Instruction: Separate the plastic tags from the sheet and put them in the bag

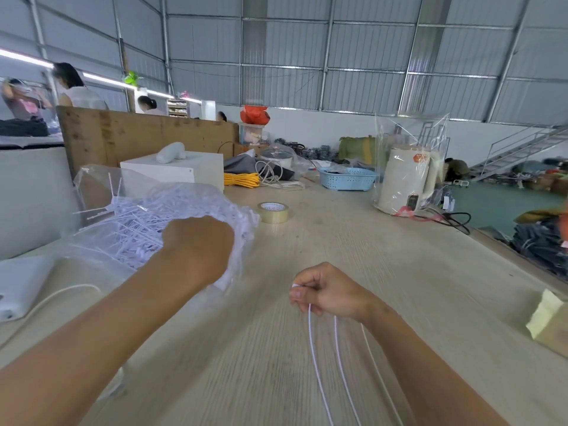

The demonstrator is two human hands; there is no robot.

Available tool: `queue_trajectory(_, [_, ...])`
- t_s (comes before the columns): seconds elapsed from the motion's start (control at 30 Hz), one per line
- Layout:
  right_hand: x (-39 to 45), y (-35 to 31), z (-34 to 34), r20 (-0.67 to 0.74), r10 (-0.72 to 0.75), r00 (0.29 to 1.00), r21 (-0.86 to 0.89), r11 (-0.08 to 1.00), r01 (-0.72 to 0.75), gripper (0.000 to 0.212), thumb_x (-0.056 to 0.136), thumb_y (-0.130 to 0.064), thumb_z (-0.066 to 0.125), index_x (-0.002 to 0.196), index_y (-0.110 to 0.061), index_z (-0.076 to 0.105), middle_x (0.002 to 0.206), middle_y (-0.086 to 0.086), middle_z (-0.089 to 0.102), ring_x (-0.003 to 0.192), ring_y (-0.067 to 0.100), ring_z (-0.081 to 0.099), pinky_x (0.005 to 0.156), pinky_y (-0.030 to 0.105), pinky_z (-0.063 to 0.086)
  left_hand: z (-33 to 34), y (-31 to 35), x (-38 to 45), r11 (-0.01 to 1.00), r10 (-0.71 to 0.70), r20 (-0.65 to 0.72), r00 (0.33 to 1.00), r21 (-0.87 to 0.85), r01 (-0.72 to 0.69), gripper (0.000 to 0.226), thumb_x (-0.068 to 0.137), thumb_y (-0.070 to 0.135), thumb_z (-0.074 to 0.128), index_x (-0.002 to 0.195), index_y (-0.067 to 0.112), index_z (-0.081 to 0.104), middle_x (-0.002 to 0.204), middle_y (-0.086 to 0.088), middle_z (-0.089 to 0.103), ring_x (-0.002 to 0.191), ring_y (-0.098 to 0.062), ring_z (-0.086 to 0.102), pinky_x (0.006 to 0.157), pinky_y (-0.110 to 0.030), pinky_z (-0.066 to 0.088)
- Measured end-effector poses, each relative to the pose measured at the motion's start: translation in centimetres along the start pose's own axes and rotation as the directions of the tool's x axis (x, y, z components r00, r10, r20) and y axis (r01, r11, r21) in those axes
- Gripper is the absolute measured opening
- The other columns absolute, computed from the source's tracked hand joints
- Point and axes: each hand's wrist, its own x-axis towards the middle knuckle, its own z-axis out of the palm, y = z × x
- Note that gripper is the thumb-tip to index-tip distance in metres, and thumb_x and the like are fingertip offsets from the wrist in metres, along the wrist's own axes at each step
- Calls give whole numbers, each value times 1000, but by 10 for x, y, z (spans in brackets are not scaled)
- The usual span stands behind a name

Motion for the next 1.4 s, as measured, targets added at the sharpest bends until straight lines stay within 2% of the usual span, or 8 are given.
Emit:
queue_trajectory(0.13, [0,-3,0,-3,-9,1000,2,1000,9,31,91,-5,55,67,-21,69,74,1,64,48,12,51,52,20,46,-14,38,-32,755,255,130,958,-645,-113,35,97,35,46,70,12,49,72,-13,65,56,-25,66,61,-34,54])
queue_trajectory(0.3, [-1,-1,-2,-31,-22,999,50,998,24,23,87,8,51,81,-8,67,66,3,58,45,8,48,46,22,40,32,61,-9,539,317,340,885,-833,127,61,96,54,36,90,-3,59,75,-20,72,52,-19,67,65,-27,55])
queue_trajectory(0.4, [1,1,1,-7,-12,1000,95,995,12,15,86,2,61,81,-13,62,68,8,58,48,12,44,48,25,36,54,64,-2,210,361,272,892,-956,206,60,91,56,44,81,0,61,61,-11,69,49,-20,66,46,-22,51])
queue_trajectory(0.5, [1,0,2,36,4,999,103,995,-8,14,85,1,64,85,-13,60,68,4,60,51,11,46,50,24,37,65,69,-1,52,331,185,925,-983,178,45,93,43,51,73,4,62,57,-7,68,47,-16,66,39,-16,43])
queue_trajectory(0.77, [-3,0,-5,74,121,990,3,993,-121,18,92,-18,58,77,-8,62,69,-3,64,60,12,60,60,24,48,67,73,-3,-56,169,75,983,-995,86,34,96,22,53,68,4,61,50,-4,64,43,-14,62,39,-18,44])
queue_trajectory(1.0, [-3,0,-6,63,80,995,16,997,-81,27,96,-10,50,70,-3,57,59,7,53,52,18,41,53,27,34,67,76,-5,-133,216,194,957,-965,226,46,93,41,53,62,11,70,58,-10,69,46,-16,64,40,-16,43])
queue_trajectory(1.23, [-4,0,-5,94,56,994,77,995,-64,28,97,-1,44,73,3,59,75,18,54,67,27,42,54,28,32,65,80,-9,-52,164,111,980,-991,121,43,95,33,52,58,11,58,41,1,54,32,-10,47,35,-13,31])
queue_trajectory(1.4, [-2,-4,-7,27,18,999,5,1000,-18,28,95,0,47,71,-3,61,60,9,54,50,9,47,53,22,38,60,80,-5,-14,120,85,989,-996,87,48,96,28,51,51,11,47,32,6,43,26,-6,35,33,-12,26])
